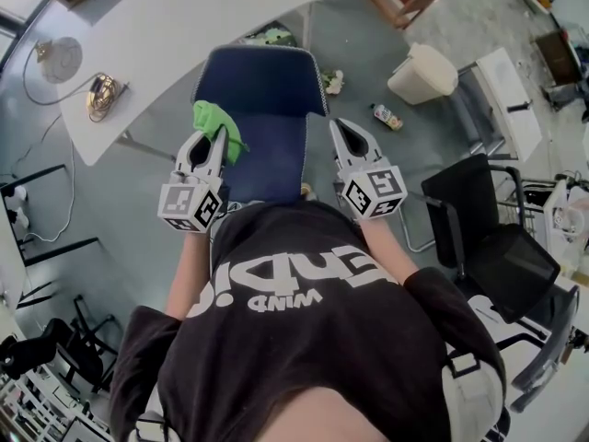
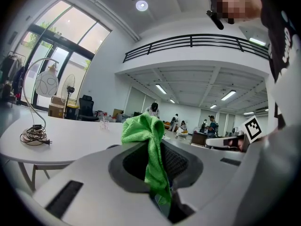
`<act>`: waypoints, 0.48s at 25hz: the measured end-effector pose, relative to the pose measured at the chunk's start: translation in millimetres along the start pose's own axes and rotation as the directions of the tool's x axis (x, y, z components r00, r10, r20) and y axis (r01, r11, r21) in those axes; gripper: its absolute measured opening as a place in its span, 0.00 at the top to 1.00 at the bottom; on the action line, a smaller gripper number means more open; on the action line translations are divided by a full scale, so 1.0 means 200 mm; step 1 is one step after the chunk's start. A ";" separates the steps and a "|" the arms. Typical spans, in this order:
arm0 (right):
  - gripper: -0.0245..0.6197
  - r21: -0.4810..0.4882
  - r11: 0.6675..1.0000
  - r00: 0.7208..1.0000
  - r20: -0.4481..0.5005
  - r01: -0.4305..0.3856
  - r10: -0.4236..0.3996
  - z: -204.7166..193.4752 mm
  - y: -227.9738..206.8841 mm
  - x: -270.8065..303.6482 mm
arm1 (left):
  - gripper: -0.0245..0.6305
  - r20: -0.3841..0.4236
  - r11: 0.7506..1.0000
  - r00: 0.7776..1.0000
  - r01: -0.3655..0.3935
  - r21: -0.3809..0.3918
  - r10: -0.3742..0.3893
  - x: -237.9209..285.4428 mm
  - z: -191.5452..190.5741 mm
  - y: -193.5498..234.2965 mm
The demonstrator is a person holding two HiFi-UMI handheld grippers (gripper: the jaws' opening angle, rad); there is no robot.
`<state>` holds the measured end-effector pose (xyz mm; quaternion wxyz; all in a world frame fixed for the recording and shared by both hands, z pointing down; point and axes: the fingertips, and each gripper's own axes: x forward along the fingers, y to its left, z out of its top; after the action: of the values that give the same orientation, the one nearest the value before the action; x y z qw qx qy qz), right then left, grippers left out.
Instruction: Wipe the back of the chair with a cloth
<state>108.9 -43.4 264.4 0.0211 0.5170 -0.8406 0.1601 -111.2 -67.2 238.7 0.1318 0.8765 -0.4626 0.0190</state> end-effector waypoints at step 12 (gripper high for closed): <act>0.97 0.004 1.000 1.000 0.006 0.000 0.000 0.02 0.02 -0.01 | 0.87 -0.010 1.000 1.000 -0.007 -0.008 0.007 -0.03 -0.01 0.03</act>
<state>107.4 -40.8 259.7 0.0176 0.5176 -0.8403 0.1601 -118.5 -64.7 241.0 0.1375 0.8744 -0.4649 0.0220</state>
